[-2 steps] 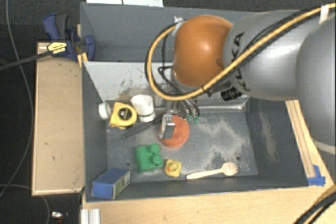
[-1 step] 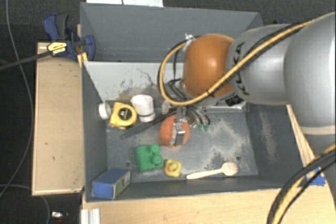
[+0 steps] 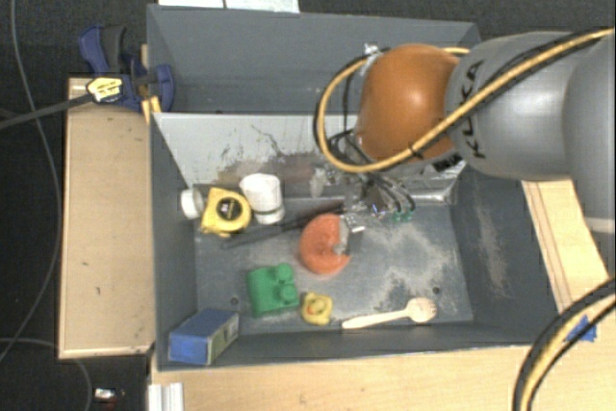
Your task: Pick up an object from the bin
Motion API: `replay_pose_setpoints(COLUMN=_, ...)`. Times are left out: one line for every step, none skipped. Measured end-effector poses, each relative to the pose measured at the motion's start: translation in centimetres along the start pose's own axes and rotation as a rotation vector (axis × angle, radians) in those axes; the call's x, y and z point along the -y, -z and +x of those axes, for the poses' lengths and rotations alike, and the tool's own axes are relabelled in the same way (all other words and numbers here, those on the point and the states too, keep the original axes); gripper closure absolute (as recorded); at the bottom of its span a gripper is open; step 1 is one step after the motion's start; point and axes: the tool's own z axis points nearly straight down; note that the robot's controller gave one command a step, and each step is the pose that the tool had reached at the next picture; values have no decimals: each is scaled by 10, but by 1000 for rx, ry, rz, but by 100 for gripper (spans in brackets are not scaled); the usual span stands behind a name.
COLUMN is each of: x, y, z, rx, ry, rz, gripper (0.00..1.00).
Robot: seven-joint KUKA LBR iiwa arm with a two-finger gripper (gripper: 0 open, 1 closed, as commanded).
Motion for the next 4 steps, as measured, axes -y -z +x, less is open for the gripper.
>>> replay_pose_setpoints(x=-9, y=-11, z=9, rx=-6, ry=-130, rz=1, gripper=0)
replay_pose_setpoints(x=1, y=-35, z=0, rx=4, ry=279, rz=2, gripper=0)
replay_pose_setpoints(x=-3, y=-43, z=2, rx=-6, ry=99, rz=1, gripper=100)
replay_pose_setpoints(x=-3, y=-43, z=2, rx=-7, ry=98, rz=1, gripper=100)
